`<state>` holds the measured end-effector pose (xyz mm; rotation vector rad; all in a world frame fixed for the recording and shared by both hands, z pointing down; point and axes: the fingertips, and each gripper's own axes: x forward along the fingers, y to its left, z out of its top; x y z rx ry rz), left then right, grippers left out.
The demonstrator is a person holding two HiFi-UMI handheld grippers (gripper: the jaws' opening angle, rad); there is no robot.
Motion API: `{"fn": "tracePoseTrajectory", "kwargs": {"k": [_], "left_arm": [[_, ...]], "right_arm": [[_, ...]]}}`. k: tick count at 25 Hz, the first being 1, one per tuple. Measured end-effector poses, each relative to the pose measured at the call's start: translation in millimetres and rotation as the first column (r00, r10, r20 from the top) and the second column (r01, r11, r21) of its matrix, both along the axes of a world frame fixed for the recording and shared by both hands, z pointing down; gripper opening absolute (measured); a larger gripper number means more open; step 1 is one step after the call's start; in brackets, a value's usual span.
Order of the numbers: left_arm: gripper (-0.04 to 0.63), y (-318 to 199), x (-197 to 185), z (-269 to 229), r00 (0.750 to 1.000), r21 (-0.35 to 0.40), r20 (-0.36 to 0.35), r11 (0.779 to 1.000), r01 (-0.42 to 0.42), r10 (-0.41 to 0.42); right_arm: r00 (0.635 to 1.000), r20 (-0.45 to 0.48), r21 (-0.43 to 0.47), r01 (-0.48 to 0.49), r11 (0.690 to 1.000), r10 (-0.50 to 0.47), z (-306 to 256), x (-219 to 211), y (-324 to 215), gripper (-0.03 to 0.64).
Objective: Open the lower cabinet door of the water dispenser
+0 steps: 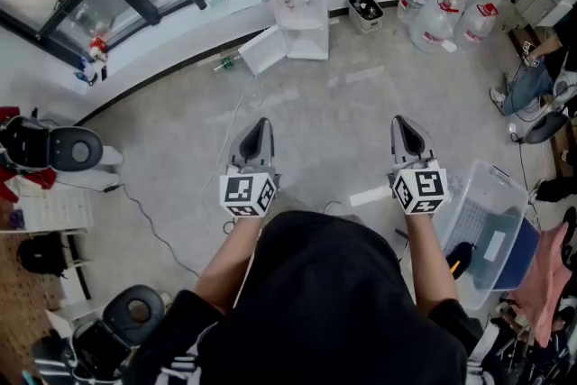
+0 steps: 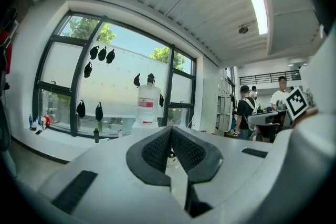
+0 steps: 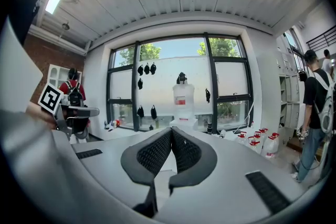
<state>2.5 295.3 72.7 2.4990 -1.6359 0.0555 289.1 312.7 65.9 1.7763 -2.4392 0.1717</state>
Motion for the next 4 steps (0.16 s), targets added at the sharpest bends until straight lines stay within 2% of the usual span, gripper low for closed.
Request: {"fn": "tracePoseTrajectory", "kwargs": {"k": [4], "left_arm": [[0.005,-7.8,-7.9,0.5,1.000,-0.004,-0.008,1.000,-0.002,0.002]], "right_arm": [[1.000,0.000,0.008,-0.008,1.000,0.008,-3.7,-7.3,-10.0,0.000]]}}
